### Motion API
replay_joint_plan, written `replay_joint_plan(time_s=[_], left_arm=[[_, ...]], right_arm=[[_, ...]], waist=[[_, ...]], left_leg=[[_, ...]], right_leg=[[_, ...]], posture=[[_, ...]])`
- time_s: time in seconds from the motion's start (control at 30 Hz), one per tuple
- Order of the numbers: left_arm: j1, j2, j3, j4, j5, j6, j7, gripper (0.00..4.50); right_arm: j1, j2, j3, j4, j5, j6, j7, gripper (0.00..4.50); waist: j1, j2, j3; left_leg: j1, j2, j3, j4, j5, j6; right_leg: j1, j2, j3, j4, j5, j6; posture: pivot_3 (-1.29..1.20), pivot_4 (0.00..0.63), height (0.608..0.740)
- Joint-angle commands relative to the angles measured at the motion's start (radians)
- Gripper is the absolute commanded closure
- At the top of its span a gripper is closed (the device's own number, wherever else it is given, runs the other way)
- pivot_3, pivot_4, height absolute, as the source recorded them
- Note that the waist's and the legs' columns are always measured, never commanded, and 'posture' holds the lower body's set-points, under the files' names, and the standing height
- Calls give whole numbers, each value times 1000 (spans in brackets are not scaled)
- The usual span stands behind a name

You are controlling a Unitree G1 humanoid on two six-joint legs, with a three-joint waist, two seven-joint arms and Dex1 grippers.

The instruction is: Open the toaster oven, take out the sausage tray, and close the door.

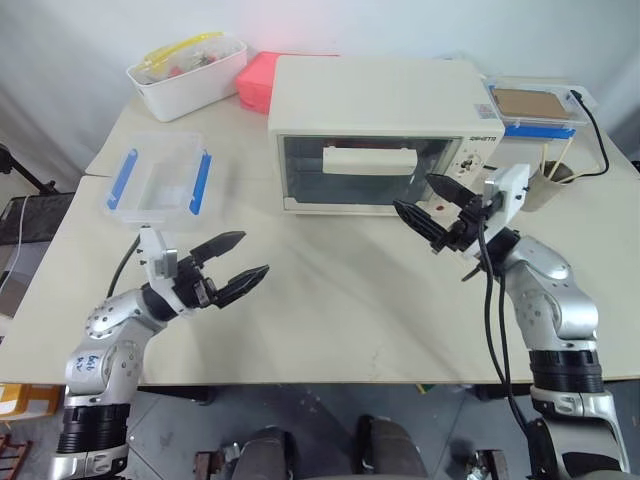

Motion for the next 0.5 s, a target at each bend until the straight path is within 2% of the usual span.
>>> replay_joint_plan(time_s=[0.03, 0.2, 0.33, 0.47, 0.5], left_arm=[[-1, -13, 0, -10, 6, -22, -5, 16], [32, -42, 8, -1, 21, -42, 8, 16], [19, -70, 30, 5, 0, -35, 50, 16], [-64, -57, 85, 76, -38, -19, 69, 16], [-87, -48, 92, 100, -38, -18, 60, 396]], right_arm=[[-39, 34, 9, 13, -19, -69, 33, 0], [-47, 65, 27, 14, -45, -156, 91, 0], [32, 16, 62, -64, -71, -190, 187, 0], [104, -47, 80, -113, -128, -261, 257, 0], [122, -60, 83, -123, -138, -275, 268, 0]], waist=[[0, 0, 0], [0, 0, 0], [-1, 0, 0], [-2, 0, 0], [-2, 0, 0]], left_leg=[[0, 0, 1, 0, 0, 0], [0, 1, 1, 4, 0, 0], [0, 3, 2, 5, 0, 0], [0, 4, 2, 5, 0, 0], [0, 4, 2, 5, 0, 0]], right_leg=[[0, 0, 0, 0, 0, 0], [0, 0, 0, 2, 0, 0], [0, 1, 1, 4, 0, 0], [0, 1, 1, 4, 0, 0], [0, 2, 1, 4, 0, 0]], posture=[[0, 150, 740], [0, 150, 740], [0, 150, 740], [0, 150, 740], [0, 150, 740]])
